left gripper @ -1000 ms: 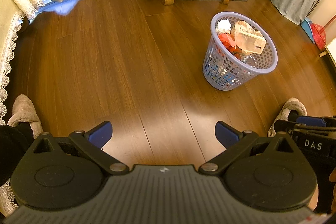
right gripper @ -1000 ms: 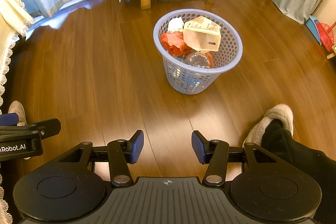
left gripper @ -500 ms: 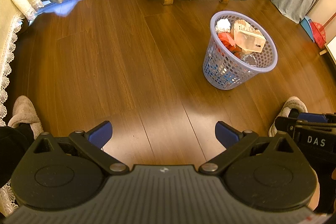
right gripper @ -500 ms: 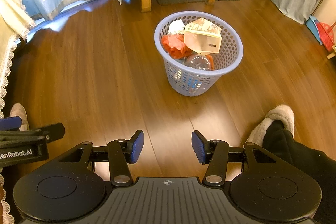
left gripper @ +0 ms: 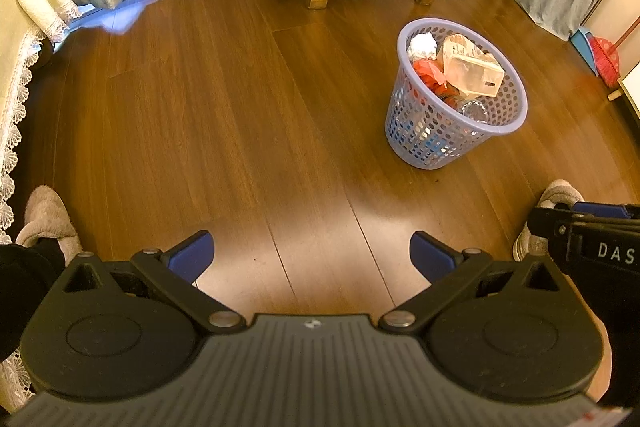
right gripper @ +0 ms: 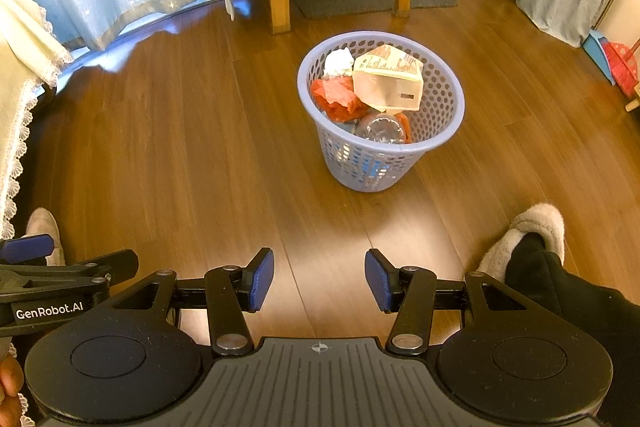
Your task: Collect trash
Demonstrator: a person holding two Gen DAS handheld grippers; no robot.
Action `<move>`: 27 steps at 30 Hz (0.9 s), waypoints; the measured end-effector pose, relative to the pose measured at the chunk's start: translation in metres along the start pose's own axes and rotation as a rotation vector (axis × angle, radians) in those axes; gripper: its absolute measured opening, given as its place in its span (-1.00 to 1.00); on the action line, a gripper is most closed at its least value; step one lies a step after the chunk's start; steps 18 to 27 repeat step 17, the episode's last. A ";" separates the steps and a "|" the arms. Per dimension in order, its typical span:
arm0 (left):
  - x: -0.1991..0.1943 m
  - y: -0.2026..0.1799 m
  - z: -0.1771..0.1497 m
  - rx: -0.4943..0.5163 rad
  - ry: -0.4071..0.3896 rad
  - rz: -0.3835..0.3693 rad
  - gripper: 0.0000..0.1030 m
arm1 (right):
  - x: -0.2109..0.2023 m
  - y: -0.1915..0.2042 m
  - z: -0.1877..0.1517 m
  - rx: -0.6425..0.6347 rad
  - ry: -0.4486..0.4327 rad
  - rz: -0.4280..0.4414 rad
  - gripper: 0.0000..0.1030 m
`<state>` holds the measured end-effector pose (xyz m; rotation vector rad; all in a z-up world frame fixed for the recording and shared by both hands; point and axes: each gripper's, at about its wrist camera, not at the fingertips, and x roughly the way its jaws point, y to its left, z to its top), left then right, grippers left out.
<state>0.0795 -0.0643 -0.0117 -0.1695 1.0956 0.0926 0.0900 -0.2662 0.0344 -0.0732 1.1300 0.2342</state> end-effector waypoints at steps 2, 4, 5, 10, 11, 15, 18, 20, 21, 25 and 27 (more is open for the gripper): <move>0.000 0.000 0.000 0.000 0.001 0.000 0.99 | -0.002 0.000 0.000 0.001 -0.005 0.004 -0.07; 0.000 0.000 0.000 -0.001 0.000 0.001 0.99 | -0.003 0.000 0.000 0.001 -0.008 0.008 -0.07; 0.000 0.000 -0.001 0.000 0.000 0.001 0.99 | -0.004 0.000 0.000 0.000 -0.009 0.009 -0.07; -0.002 0.001 0.000 0.002 -0.007 -0.002 0.99 | -0.005 0.001 0.000 -0.003 -0.010 0.011 -0.07; -0.001 0.001 0.000 0.003 -0.007 -0.001 0.99 | -0.005 0.001 0.000 -0.004 -0.010 0.012 -0.07; -0.003 0.002 0.000 -0.003 -0.013 0.003 0.99 | -0.005 0.003 -0.001 -0.008 -0.009 0.015 -0.07; -0.004 0.003 0.000 -0.003 -0.021 0.005 0.99 | -0.006 0.004 -0.001 -0.009 -0.010 0.015 -0.07; -0.004 0.003 0.000 -0.003 -0.021 0.005 0.99 | -0.006 0.004 -0.001 -0.009 -0.010 0.015 -0.07; -0.004 0.003 0.000 -0.003 -0.021 0.005 0.99 | -0.006 0.004 -0.001 -0.009 -0.010 0.015 -0.07; -0.004 0.003 0.000 -0.003 -0.021 0.005 0.99 | -0.006 0.004 -0.001 -0.009 -0.010 0.015 -0.07; -0.004 0.003 0.000 -0.003 -0.021 0.005 0.99 | -0.006 0.004 -0.001 -0.009 -0.010 0.015 -0.07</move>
